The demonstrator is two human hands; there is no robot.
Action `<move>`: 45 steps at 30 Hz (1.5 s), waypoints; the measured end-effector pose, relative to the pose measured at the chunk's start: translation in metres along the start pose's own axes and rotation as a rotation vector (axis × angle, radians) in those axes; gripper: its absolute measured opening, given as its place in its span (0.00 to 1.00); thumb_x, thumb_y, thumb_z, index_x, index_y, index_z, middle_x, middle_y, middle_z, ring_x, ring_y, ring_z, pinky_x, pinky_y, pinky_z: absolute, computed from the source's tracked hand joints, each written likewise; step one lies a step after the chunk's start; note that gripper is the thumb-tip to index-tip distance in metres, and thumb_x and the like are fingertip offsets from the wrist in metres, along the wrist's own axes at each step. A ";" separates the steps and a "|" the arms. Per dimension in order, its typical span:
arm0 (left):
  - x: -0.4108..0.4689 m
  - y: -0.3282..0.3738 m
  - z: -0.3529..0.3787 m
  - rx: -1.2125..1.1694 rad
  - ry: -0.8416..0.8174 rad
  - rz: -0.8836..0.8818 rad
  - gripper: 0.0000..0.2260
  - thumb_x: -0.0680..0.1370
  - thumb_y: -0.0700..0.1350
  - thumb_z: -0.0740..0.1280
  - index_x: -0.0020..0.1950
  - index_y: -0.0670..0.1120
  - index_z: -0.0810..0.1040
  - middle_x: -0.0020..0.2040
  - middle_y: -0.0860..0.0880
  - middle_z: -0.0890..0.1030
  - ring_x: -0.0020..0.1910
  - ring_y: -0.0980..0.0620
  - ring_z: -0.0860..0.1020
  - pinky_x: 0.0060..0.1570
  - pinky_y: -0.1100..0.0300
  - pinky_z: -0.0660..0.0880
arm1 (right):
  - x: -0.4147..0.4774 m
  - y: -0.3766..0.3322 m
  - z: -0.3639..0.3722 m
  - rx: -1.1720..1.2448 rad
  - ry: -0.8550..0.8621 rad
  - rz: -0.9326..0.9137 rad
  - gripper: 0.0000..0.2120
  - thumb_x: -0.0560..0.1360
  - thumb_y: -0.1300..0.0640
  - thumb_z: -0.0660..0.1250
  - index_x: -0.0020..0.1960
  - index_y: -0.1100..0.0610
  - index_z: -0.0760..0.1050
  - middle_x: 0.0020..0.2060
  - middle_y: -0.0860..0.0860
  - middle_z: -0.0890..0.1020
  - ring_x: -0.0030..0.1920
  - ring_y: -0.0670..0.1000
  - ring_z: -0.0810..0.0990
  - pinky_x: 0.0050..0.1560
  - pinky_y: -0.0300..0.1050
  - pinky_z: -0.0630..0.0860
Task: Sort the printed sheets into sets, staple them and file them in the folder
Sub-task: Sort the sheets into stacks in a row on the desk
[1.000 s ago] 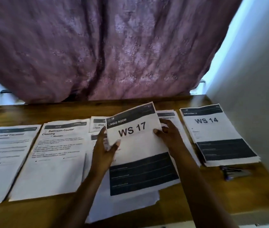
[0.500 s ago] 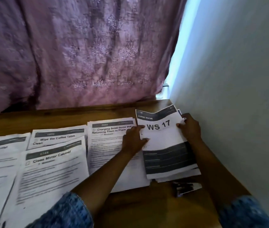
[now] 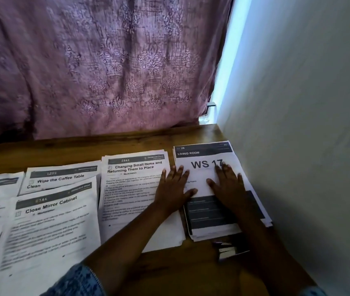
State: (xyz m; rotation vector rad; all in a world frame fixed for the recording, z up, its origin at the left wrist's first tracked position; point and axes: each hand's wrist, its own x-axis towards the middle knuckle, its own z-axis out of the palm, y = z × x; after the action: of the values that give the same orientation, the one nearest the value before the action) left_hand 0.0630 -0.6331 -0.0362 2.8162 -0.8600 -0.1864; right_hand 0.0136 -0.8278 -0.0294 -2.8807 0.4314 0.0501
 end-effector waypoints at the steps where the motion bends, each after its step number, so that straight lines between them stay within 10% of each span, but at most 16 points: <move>1: -0.001 0.001 -0.002 -0.022 0.010 0.007 0.46 0.67 0.75 0.29 0.79 0.51 0.47 0.79 0.48 0.47 0.78 0.48 0.43 0.70 0.50 0.32 | 0.001 0.001 -0.003 0.006 -0.003 -0.002 0.34 0.78 0.37 0.53 0.77 0.51 0.48 0.77 0.53 0.50 0.76 0.53 0.49 0.74 0.57 0.45; 9: -0.094 -0.077 -0.068 -0.296 0.383 -0.206 0.24 0.78 0.61 0.54 0.71 0.53 0.70 0.74 0.50 0.67 0.74 0.48 0.62 0.73 0.43 0.51 | -0.025 -0.119 -0.023 0.325 0.263 -0.377 0.25 0.76 0.48 0.65 0.68 0.60 0.69 0.68 0.58 0.72 0.69 0.58 0.68 0.71 0.58 0.59; 15: -0.211 -0.214 -0.065 -0.110 0.443 -0.421 0.21 0.76 0.59 0.58 0.63 0.51 0.78 0.63 0.46 0.79 0.61 0.41 0.76 0.61 0.42 0.70 | -0.059 -0.259 0.015 0.418 0.032 -0.637 0.20 0.75 0.51 0.62 0.65 0.57 0.74 0.63 0.55 0.77 0.64 0.57 0.74 0.68 0.53 0.64; 21: -0.234 -0.244 -0.035 -0.048 0.207 -0.351 0.34 0.74 0.73 0.44 0.68 0.56 0.74 0.72 0.50 0.70 0.71 0.47 0.68 0.70 0.42 0.61 | -0.057 -0.299 0.047 0.426 -0.157 -0.505 0.28 0.76 0.50 0.66 0.72 0.55 0.63 0.69 0.54 0.71 0.68 0.55 0.69 0.70 0.49 0.63; 29: -0.240 -0.251 -0.026 -0.079 0.330 -0.329 0.30 0.75 0.70 0.50 0.67 0.56 0.74 0.71 0.50 0.71 0.71 0.48 0.67 0.69 0.43 0.62 | -0.068 -0.314 0.056 0.435 -0.173 -0.408 0.30 0.74 0.56 0.69 0.73 0.54 0.61 0.70 0.51 0.70 0.71 0.54 0.66 0.72 0.55 0.60; 36: -0.243 -0.251 -0.027 -0.138 0.334 -0.316 0.30 0.75 0.70 0.51 0.69 0.56 0.72 0.73 0.51 0.69 0.73 0.49 0.64 0.73 0.45 0.55 | -0.088 -0.324 0.044 0.579 -0.153 -0.244 0.32 0.72 0.49 0.72 0.70 0.52 0.61 0.54 0.52 0.81 0.52 0.54 0.81 0.52 0.50 0.78; 41: -0.248 -0.252 -0.049 -0.445 0.509 -0.347 0.33 0.73 0.68 0.62 0.73 0.52 0.67 0.75 0.48 0.63 0.75 0.49 0.59 0.73 0.50 0.59 | -0.106 -0.330 0.017 0.659 -0.108 -0.343 0.34 0.76 0.60 0.67 0.75 0.46 0.54 0.66 0.52 0.74 0.52 0.48 0.80 0.53 0.37 0.72; 45: -0.258 -0.248 -0.093 -1.186 0.655 -0.426 0.37 0.73 0.39 0.73 0.74 0.54 0.56 0.69 0.58 0.69 0.69 0.64 0.66 0.66 0.59 0.68 | -0.093 -0.341 -0.022 0.951 0.010 -0.344 0.29 0.75 0.58 0.68 0.71 0.46 0.60 0.62 0.47 0.74 0.54 0.48 0.78 0.55 0.49 0.77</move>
State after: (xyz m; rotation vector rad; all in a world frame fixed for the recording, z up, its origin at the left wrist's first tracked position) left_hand 0.0001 -0.2723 0.0175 1.6808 0.0647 0.1387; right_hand 0.0241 -0.4888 0.0724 -1.9697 -0.0593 -0.1788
